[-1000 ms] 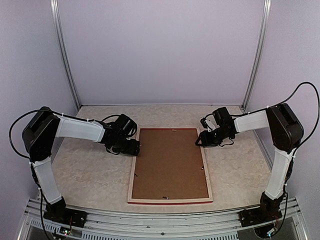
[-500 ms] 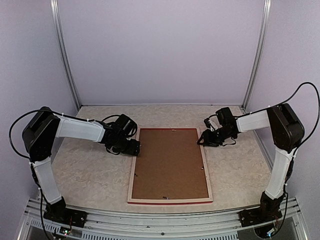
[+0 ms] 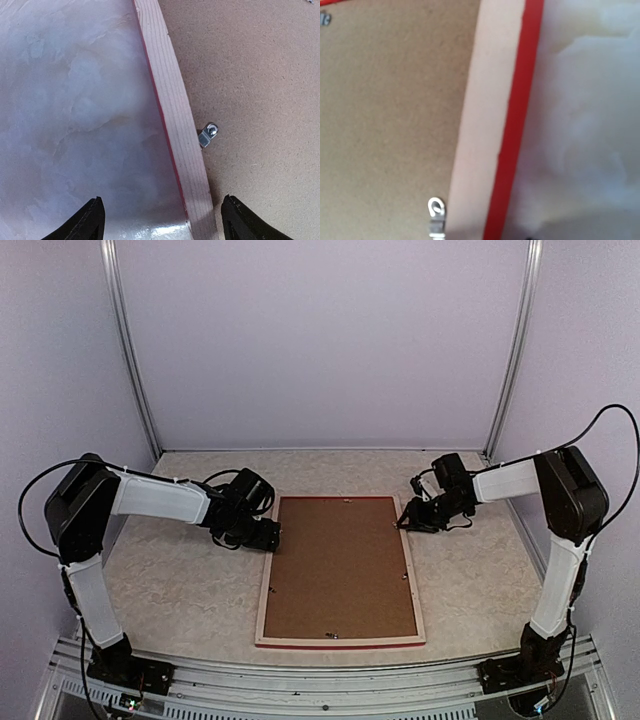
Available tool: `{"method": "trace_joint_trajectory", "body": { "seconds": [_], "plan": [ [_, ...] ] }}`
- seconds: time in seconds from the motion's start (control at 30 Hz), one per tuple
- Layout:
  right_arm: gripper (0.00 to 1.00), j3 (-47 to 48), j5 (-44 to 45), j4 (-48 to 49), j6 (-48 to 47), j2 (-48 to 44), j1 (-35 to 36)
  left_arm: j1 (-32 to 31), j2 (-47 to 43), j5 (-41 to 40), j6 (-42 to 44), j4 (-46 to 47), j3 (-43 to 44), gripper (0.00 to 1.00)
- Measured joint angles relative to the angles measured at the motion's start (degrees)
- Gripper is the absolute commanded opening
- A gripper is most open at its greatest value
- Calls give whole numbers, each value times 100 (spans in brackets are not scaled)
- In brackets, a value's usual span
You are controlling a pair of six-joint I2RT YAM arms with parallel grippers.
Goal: Put the photo into the frame
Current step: Press the fastener onto the backboard.
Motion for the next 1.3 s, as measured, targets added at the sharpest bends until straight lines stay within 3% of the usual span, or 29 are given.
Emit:
{"method": "trace_joint_trajectory", "body": {
  "seconds": [1.17, 1.3],
  "plan": [
    [37, 402, 1333, -354, -293, 103, 485, 0, 0, -2, 0, 0, 0, 80],
    [40, 407, 1368, -352, -413, 98, 503, 0, 0, -4, 0, 0, 0, 80]
  ]
}}
